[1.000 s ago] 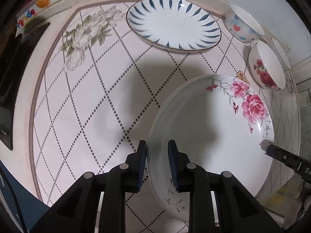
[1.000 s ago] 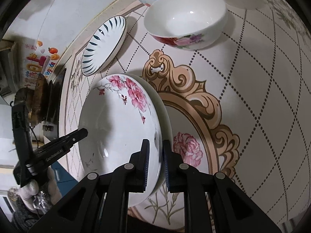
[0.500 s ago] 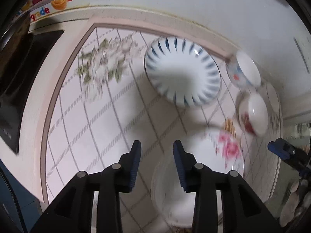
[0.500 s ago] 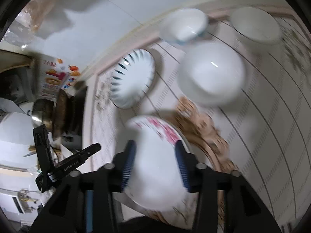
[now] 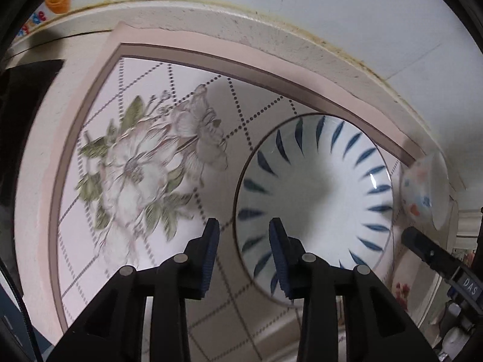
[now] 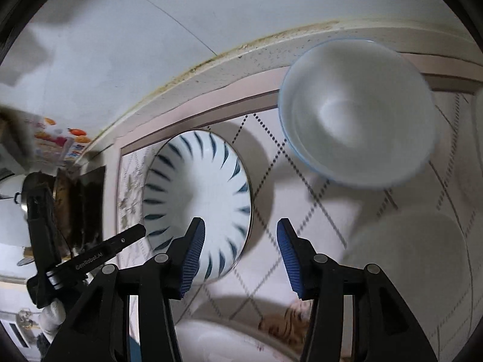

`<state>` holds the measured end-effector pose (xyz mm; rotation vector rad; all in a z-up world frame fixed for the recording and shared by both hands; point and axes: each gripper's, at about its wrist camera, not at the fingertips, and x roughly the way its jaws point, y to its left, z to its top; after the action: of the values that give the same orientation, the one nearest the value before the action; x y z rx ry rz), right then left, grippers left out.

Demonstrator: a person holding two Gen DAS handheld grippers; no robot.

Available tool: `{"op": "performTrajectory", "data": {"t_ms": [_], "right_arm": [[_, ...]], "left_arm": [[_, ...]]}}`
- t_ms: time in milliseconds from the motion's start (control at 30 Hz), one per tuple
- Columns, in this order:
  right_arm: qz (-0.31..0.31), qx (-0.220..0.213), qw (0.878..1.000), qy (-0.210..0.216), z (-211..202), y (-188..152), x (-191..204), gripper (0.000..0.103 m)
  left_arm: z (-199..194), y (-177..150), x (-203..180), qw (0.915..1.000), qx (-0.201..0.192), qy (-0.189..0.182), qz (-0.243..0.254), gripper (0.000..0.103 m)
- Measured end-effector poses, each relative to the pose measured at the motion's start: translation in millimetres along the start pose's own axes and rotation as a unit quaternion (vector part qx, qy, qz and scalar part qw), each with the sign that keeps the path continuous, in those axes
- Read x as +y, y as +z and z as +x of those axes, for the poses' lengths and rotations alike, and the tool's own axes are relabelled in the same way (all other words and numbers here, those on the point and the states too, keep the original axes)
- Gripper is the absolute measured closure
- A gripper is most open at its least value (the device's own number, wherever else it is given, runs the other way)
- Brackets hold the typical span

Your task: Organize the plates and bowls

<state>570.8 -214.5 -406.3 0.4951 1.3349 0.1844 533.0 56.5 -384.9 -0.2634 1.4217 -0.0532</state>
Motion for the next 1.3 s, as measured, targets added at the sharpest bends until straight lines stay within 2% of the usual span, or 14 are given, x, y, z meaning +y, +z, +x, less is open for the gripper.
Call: {"op": "performTrajectory", "data": {"t_ms": [100, 200, 433, 500, 567, 633, 733, 833, 933, 1100, 1300], "right_arm": [[-0.003, 0.004, 1.0, -0.011, 12.7, 5.7, -0.6, 0.056], [-0.006, 0.003, 1.0, -0.016, 18.1, 9.6, 0.2, 0.057], [-0.014, 0.011, 1.0, -0.011, 21.4, 11.6, 5.8, 0.063], [-0.013, 0.016, 1.0, -0.013, 26.6, 12.8, 5.3, 0.071], [-0.011, 0.018, 1.0, -0.02, 31.7, 13.8, 2.5, 0.073], [-0.008, 0.022, 0.999, -0.024, 36.7, 13.8, 0.9, 0.082], [-0.004, 0.021, 0.999, -0.025, 42.6, 13.8, -1.8, 0.091], [-0.011, 0.011, 0.999, -0.03, 40.7, 12.1, -2.8, 0.093], [-0.023, 0.01, 0.999, -0.032, 37.1, 8.3, -2.4, 0.093], [-0.026, 0.003, 0.999, -0.028, 25.4, 2.8, 1.9, 0.093], [-0.033, -0.017, 0.999, -0.019, -8.5, -9.9, 5.5, 0.092]], "left_arm": [[11.3, 7.3, -1.3, 0.9999, 0.006, 0.004, 0.007, 0.071], [18.3, 10.9, -0.2, 0.9998, 0.008, 0.01, 0.013, 0.071], [19.9, 15.9, 1.6, 0.9999, 0.008, -0.002, 0.014, 0.071], [20.7, 18.0, 0.7, 0.9999, 0.009, -0.003, 0.014, 0.071], [22.4, 20.1, -1.7, 0.9997, 0.01, -0.006, 0.021, 0.072], [23.3, 25.4, -8.8, 0.9995, 0.004, -0.007, 0.031, 0.079], [24.7, 29.9, -16.2, 0.9994, -0.002, -0.001, 0.035, 0.081], [20.5, 23.8, -20.1, 0.9993, -0.013, 0.006, 0.036, 0.086], [13.8, 15.3, -22.6, 0.9988, -0.02, 0.016, 0.042, 0.087], [-5.1, -4.6, -22.6, 0.9985, -0.032, 0.004, 0.043, 0.087], [-40.0, -30.4, -25.6, 0.9975, -0.048, -0.014, 0.051, 0.087]]}}
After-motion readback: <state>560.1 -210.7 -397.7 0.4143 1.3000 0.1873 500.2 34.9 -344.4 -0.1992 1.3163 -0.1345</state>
